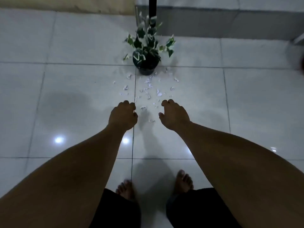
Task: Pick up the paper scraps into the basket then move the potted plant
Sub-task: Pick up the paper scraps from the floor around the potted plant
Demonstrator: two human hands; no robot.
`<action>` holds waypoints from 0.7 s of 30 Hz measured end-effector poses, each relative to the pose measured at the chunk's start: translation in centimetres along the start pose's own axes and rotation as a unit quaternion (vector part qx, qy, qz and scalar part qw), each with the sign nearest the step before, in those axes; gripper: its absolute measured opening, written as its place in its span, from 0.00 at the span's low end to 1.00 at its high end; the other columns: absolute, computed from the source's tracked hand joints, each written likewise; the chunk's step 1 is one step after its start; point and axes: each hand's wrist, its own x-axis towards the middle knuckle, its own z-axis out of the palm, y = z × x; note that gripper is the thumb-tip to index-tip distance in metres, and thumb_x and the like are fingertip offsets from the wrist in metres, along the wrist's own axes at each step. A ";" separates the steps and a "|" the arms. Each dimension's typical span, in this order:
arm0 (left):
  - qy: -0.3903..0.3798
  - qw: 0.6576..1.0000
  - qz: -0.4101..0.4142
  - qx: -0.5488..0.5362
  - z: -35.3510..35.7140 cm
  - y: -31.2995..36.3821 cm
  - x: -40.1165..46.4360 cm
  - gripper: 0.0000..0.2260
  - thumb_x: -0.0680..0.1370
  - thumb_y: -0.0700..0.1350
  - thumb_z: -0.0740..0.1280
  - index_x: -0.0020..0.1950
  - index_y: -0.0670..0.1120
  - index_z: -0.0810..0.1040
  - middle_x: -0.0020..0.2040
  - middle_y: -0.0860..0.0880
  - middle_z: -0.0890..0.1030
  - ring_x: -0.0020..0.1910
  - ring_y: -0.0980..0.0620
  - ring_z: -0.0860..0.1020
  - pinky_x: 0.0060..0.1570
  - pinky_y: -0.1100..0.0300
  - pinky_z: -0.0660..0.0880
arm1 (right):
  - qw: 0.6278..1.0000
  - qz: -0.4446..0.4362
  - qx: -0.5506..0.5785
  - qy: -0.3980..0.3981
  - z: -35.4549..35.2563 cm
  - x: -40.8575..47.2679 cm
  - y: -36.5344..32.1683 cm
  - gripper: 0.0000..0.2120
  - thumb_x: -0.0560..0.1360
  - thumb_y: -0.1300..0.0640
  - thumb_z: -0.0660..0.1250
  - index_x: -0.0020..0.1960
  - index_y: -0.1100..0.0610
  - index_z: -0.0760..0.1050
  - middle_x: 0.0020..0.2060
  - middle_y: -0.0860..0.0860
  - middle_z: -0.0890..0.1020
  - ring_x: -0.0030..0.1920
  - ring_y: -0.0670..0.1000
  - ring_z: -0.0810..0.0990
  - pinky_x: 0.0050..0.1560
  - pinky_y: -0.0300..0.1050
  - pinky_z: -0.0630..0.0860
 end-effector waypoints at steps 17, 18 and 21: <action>-0.010 0.999 0.000 -0.045 25.7 -4.6 5.8 0.21 0.77 0.41 0.67 0.71 0.43 0.72 0.76 0.42 0.66 0.75 0.42 0.65 0.70 0.49 0.67 | 0.995 -0.035 0.091 0.007 22.1 13.6 4.3 0.27 0.75 0.50 0.72 0.69 0.56 0.68 0.64 0.56 0.73 0.65 0.58 0.71 0.57 0.53 0.74; -0.024 0.999 0.001 -0.036 25.3 -4.6 5.7 0.22 0.77 0.41 0.67 0.72 0.43 0.71 0.77 0.42 0.65 0.75 0.42 0.64 0.70 0.49 0.67 | 0.996 -0.025 0.086 0.009 22.1 13.2 4.1 0.25 0.75 0.51 0.71 0.69 0.56 0.68 0.63 0.56 0.73 0.64 0.58 0.71 0.57 0.52 0.73; -0.033 0.999 0.002 -0.013 23.7 -5.0 5.6 0.24 0.77 0.40 0.67 0.73 0.43 0.71 0.77 0.42 0.64 0.75 0.41 0.63 0.67 0.47 0.69 | 0.998 -0.012 0.062 0.003 23.1 11.4 4.2 0.22 0.76 0.55 0.71 0.67 0.56 0.69 0.62 0.55 0.73 0.63 0.57 0.72 0.55 0.51 0.73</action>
